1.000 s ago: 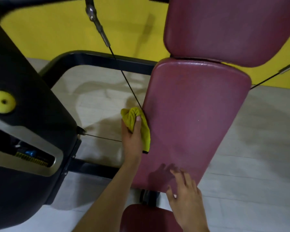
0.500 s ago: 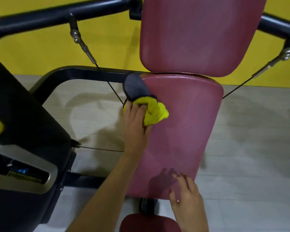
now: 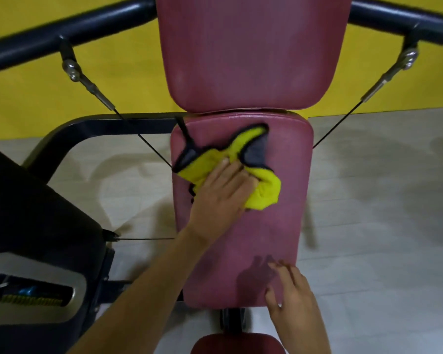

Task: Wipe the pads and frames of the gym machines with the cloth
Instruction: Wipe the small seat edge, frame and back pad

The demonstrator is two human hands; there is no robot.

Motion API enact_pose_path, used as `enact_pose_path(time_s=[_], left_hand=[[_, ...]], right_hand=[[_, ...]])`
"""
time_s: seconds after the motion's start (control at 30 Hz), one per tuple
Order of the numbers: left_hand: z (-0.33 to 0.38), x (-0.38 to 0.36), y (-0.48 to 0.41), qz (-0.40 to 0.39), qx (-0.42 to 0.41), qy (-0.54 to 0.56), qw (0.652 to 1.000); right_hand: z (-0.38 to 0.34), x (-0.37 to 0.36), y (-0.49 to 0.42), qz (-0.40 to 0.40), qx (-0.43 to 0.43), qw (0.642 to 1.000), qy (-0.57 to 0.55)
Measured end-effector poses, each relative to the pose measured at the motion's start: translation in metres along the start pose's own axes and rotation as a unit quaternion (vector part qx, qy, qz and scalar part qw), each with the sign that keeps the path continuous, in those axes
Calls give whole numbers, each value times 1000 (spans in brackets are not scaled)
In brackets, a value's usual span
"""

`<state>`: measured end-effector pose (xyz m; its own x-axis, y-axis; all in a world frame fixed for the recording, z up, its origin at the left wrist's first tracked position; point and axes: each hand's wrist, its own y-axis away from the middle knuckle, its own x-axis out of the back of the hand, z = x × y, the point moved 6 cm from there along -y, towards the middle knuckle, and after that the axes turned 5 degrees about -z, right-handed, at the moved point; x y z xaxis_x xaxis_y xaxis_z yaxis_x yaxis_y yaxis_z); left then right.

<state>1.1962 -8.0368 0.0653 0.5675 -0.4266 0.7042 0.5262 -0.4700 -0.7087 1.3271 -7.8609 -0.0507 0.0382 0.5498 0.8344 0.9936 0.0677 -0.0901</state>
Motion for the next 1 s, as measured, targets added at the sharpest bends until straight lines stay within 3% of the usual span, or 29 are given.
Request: enact_pose_path(time_s=[0.1, 0.17, 0.3, 0.43, 0.6, 0.67, 0.77, 0.83, 0.9, 1.0], left_hand=[[51, -55, 77, -199, -123, -34, 972], [56, -65, 94, -260, -162, -59, 950], [27, -23, 16, -162, -169, -34, 972], [8, 21, -81, -58, -131, -92, 985], [15, 7, -88, 0, -85, -89, 992], [35, -23, -56, -21, -143, -88, 986], [64, -70, -2, -147, -275, -76, 947], [67, -76, 6, -192, -311, -97, 926], [63, -67, -13, -186, -330, -110, 919], [43, -28, -79, -114, -290, -122, 942]], right_hand=[[9, -8, 7, 9, 9, 1000, 2], [14, -5, 15, 12, 7, 1000, -3], [35, 2, 19, -5, -18, 1000, -1], [44, 6, 13, -11, -51, 998, -29], [31, 15, 4, 23, -24, 997, -67], [33, 10, 4, 22, -27, 997, -75], [39, 5, 12, 22, -42, 996, -71], [43, 4, 20, 21, -41, 997, -55], [53, 5, 27, 10, -48, 998, -35], [62, 10, 35, 3, -67, 997, -36]])
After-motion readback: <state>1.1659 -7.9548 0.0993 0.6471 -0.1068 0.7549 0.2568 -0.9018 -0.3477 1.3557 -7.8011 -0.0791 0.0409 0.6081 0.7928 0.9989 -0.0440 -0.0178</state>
